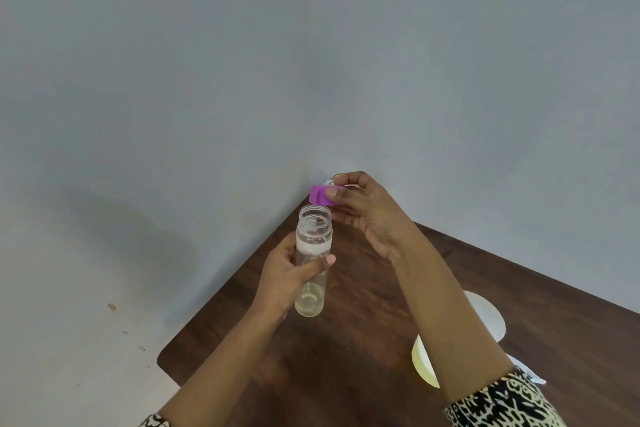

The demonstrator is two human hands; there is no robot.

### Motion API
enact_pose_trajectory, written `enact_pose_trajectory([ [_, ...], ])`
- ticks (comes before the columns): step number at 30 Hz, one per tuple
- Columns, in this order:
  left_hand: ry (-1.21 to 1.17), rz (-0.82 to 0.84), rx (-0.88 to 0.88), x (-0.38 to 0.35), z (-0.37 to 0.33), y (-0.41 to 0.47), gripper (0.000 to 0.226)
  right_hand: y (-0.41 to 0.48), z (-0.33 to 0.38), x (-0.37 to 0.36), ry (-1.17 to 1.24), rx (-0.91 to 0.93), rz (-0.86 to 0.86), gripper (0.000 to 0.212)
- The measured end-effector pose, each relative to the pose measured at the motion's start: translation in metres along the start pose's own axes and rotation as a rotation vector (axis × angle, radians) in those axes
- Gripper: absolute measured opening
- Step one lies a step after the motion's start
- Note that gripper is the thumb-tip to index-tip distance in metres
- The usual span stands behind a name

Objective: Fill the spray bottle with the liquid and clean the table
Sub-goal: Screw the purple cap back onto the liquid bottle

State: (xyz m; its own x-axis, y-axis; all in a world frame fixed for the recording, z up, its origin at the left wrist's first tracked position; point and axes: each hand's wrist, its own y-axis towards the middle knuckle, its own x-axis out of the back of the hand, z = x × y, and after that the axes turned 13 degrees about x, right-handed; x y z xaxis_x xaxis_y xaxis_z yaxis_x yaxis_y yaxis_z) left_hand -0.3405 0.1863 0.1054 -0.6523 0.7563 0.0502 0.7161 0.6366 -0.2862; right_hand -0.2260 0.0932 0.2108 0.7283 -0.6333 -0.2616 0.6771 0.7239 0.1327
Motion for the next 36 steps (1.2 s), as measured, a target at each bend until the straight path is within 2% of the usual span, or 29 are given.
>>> enact_pose_trajectory([
  [3,0.01,0.007,-0.01,-0.002,-0.006,0.0,0.047,-0.002,0.002,0.004,-0.126,0.086,0.034,0.026],
  [8,0.004,0.044,-0.03,-0.004,-0.017,-0.004,0.044,-0.007,0.01,0.009,-0.339,0.164,0.118,0.036],
  [13,0.029,0.035,-0.049,-0.007,-0.024,-0.004,0.04,-0.004,0.024,0.016,-0.546,0.18,0.265,0.048],
  [19,0.053,0.011,-0.077,-0.01,-0.031,-0.004,0.036,0.004,0.041,0.018,-0.877,0.16,0.41,0.046],
  [21,0.058,0.001,-0.086,-0.011,-0.032,-0.005,0.038,0.003,0.045,0.017,-0.958,0.163,0.382,0.043],
  [23,0.077,-0.021,-0.089,-0.014,-0.031,-0.006,0.043,0.001,0.049,0.011,-1.145,0.177,0.32,0.043],
  [26,0.097,-0.04,-0.106,-0.017,-0.029,-0.006,0.045,-0.004,0.053,-0.002,-1.551,0.181,0.241,0.068],
  [28,0.108,-0.042,-0.096,-0.017,-0.029,-0.003,0.049,-0.008,0.061,-0.004,-1.615,0.199,0.154,0.081],
  [30,0.119,-0.043,-0.085,-0.017,-0.03,0.0,0.053,-0.007,0.069,0.007,-1.625,0.305,0.106,0.073],
  [31,0.123,-0.042,-0.082,-0.018,-0.031,0.0,0.054,-0.005,0.073,0.014,-1.594,0.362,0.177,0.06],
  [32,0.126,-0.037,-0.081,-0.018,-0.033,0.0,0.054,-0.003,0.076,0.02,-1.521,0.38,0.325,0.044],
  [33,0.127,-0.031,-0.082,-0.019,-0.035,0.0,0.053,-0.001,0.079,0.024,-1.431,0.354,0.52,0.039],
  [35,0.117,-0.014,-0.098,-0.02,-0.038,0.0,0.045,0.004,0.076,0.028,-1.29,0.287,0.784,0.05],
  [36,0.113,-0.01,-0.105,-0.021,-0.038,0.0,0.041,0.007,0.075,0.028,-1.279,0.275,0.814,0.052],
])
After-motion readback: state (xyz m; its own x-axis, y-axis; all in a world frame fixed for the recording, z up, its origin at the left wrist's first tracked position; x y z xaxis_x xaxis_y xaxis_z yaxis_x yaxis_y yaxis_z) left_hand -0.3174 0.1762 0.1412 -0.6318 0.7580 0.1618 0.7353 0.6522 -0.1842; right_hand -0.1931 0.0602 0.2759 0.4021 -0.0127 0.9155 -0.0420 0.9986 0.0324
